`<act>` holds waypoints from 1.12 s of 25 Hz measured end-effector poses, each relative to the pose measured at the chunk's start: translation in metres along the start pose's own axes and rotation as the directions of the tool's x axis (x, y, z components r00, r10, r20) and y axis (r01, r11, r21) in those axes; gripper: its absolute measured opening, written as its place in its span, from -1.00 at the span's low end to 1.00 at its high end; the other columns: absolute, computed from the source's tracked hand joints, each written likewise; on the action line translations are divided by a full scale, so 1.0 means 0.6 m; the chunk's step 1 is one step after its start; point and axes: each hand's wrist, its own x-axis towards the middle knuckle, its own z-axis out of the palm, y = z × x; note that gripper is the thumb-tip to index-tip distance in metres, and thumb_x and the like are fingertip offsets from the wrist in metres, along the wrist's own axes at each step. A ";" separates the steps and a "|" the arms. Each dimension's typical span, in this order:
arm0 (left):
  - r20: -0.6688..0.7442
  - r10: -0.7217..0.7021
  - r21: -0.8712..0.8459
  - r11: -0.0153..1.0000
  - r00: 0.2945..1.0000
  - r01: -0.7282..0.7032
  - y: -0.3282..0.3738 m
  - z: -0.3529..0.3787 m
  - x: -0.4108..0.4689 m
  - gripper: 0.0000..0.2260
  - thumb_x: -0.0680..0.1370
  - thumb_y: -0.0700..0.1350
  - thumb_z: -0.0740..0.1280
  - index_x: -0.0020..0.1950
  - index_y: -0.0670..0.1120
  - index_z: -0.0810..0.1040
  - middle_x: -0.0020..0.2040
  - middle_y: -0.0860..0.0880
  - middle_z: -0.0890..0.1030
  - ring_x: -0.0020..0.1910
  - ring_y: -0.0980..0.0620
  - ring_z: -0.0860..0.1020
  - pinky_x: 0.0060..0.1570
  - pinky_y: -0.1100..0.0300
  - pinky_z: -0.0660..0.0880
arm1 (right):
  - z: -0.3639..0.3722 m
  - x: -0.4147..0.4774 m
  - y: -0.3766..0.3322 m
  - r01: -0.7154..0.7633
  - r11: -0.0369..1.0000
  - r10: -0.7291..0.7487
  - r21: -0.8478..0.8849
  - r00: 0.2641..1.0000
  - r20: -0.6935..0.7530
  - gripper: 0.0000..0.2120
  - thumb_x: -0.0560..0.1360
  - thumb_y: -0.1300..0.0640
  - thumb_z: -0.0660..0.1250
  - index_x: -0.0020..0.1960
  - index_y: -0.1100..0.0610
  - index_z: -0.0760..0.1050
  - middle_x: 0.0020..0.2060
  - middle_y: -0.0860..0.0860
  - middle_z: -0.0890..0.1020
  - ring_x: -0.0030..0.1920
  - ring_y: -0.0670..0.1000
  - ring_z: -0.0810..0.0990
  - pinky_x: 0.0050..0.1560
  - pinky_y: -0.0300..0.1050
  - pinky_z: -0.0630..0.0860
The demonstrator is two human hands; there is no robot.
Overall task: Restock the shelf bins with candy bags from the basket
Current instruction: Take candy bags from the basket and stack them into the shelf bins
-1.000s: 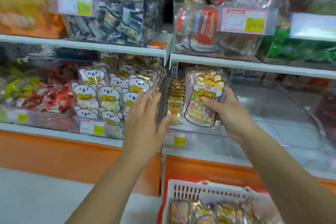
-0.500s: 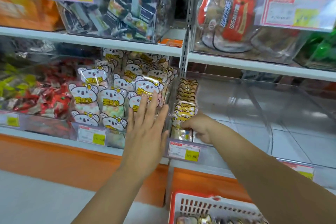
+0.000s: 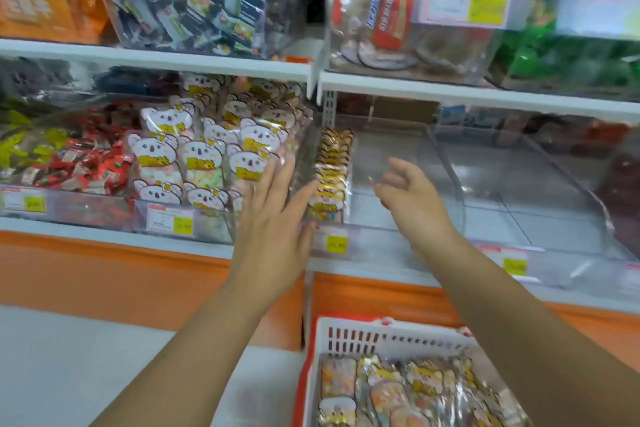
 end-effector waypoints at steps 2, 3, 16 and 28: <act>0.002 0.062 -0.083 0.995 0.998 -0.061 0.041 0.006 -0.030 -0.57 0.49 -0.13 0.34 0.37 -0.04 0.49 0.54 -0.12 0.24 0.52 -0.15 0.19 0.46 -0.03 0.16 | -0.054 -0.082 0.025 0.043 0.995 -0.044 0.090 0.999 0.016 -0.69 0.55 0.30 0.27 0.23 0.02 0.45 0.10 -0.01 0.58 0.04 0.01 0.60 0.13 -0.06 0.53; 0.045 0.087 -0.133 0.988 0.995 -0.080 0.067 0.017 -0.052 -0.59 0.48 -0.10 0.32 0.34 -0.05 0.52 0.50 -0.12 0.31 0.46 -0.16 0.28 0.42 0.01 0.21 | -0.084 -0.118 0.052 0.020 0.997 -0.022 0.081 0.999 0.029 -0.73 0.56 0.32 0.26 0.16 0.03 0.47 0.05 0.00 0.60 -0.02 0.00 0.62 0.08 -0.09 0.56; 0.922 0.147 -0.243 0.940 0.358 0.240 0.243 0.227 -0.318 -0.56 0.62 -0.06 0.27 0.50 -0.01 0.33 0.52 -0.02 0.29 0.46 -0.01 0.31 0.37 0.19 0.25 | -0.288 -0.263 0.447 -0.126 0.454 0.670 -0.882 0.701 0.245 -0.48 0.56 0.34 0.16 0.46 0.01 0.32 0.42 0.14 0.38 0.06 0.11 0.59 0.02 -0.05 0.53; 0.921 0.064 -0.100 0.992 0.385 0.075 0.301 0.316 -0.366 -0.60 0.61 0.03 0.26 0.40 -0.10 0.36 0.27 -0.10 0.33 0.06 -0.10 0.51 -0.03 0.04 0.49 | -0.301 -0.259 0.499 -0.098 0.368 0.585 -0.925 0.797 0.148 -0.83 0.48 0.09 0.40 0.06 0.05 0.54 0.01 0.01 0.52 0.07 0.02 0.51 0.05 -0.10 0.51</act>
